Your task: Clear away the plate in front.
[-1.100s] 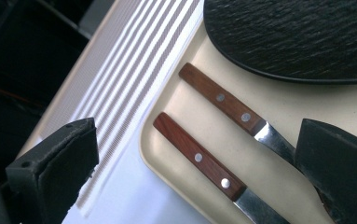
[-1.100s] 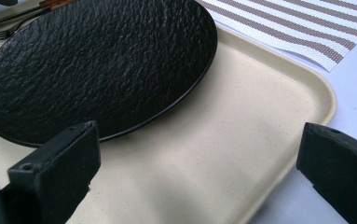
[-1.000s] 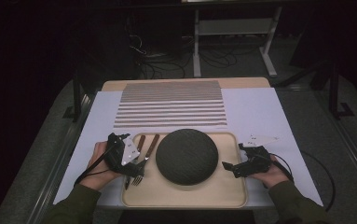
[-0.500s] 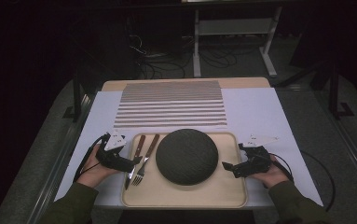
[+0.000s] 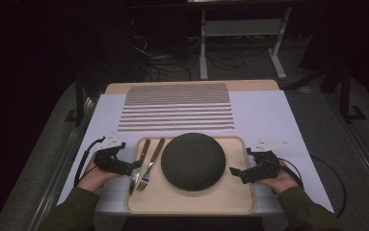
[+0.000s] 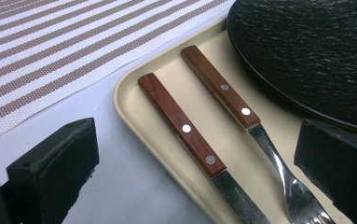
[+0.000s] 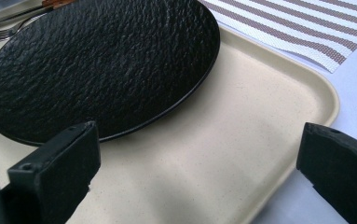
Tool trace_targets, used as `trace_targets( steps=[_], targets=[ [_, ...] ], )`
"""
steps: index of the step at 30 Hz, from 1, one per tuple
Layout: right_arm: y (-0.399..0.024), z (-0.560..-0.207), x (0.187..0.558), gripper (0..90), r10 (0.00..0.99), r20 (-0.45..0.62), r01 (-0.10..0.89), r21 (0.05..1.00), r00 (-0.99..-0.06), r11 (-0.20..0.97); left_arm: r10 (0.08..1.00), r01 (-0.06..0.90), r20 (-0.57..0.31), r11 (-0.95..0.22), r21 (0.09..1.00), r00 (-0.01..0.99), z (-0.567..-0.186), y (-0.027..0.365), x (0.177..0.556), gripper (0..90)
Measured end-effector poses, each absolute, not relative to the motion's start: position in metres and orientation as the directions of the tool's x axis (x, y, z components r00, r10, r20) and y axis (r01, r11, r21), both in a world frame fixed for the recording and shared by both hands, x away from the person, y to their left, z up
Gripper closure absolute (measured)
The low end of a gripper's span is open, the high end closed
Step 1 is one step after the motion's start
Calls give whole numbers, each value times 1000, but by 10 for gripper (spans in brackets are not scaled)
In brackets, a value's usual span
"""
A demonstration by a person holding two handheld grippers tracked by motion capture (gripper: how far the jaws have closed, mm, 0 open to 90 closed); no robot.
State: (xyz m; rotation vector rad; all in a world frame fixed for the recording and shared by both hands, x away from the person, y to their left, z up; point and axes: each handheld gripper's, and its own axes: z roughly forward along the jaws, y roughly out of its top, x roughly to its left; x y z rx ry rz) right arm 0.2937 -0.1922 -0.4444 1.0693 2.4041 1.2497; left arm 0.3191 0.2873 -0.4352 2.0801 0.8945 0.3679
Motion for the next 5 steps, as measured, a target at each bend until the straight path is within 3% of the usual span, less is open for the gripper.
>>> trace_targets(
  steps=[5],
  targets=[
    [-192,-444,294,0,696,124,501,783,-707,370,705,461,-39,-419,782,708,-436,287,319,0]
  ],
)
